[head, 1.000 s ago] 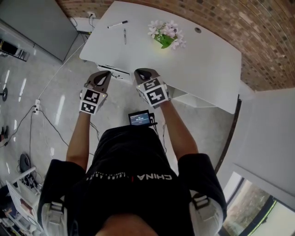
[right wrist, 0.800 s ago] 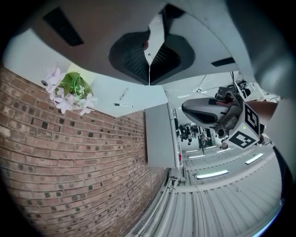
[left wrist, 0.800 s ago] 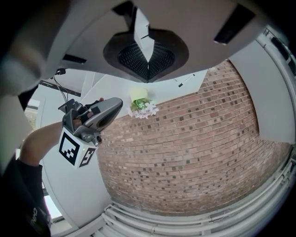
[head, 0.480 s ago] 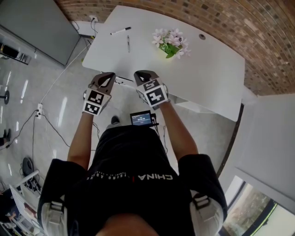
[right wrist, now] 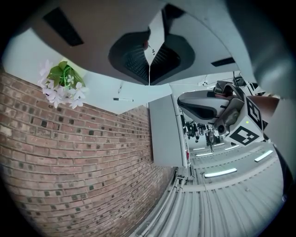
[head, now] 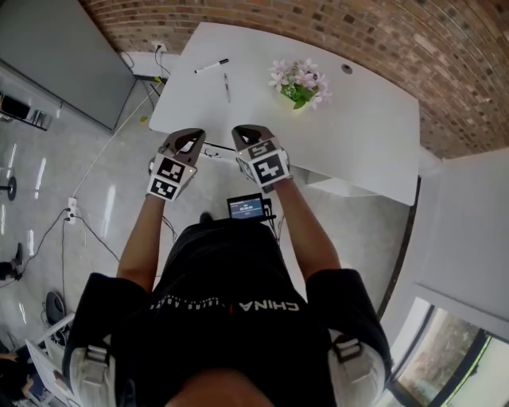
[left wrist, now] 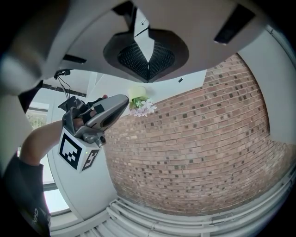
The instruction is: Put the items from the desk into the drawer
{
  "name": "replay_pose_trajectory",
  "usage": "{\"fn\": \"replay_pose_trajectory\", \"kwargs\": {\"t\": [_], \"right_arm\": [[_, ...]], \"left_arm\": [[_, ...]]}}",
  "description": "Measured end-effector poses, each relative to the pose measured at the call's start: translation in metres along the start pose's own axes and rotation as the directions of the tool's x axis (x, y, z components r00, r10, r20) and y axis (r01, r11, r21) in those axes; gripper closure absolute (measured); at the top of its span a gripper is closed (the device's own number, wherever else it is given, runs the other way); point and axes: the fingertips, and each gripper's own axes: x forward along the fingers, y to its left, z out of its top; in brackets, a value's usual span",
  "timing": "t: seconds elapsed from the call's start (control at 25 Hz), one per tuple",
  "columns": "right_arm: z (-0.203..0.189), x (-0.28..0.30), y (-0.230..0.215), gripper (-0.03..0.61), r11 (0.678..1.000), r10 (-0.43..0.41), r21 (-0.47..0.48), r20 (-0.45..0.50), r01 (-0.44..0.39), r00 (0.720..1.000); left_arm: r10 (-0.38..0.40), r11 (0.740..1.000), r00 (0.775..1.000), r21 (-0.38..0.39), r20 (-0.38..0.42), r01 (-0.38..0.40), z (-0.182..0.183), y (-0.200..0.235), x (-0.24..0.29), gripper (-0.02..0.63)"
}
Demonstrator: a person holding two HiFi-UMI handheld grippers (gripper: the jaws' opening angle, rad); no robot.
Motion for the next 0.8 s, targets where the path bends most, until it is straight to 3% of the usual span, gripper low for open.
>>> {"fn": "replay_pose_trajectory", "kwargs": {"t": [0.8], "right_arm": [[-0.019, 0.021, -0.014, 0.56, 0.999, 0.039, 0.023, -0.061, -0.038, 0.997]], "left_arm": [[-0.005, 1.0, 0.999, -0.025, -0.038, 0.004, -0.015, 0.001, 0.014, 0.601]]}}
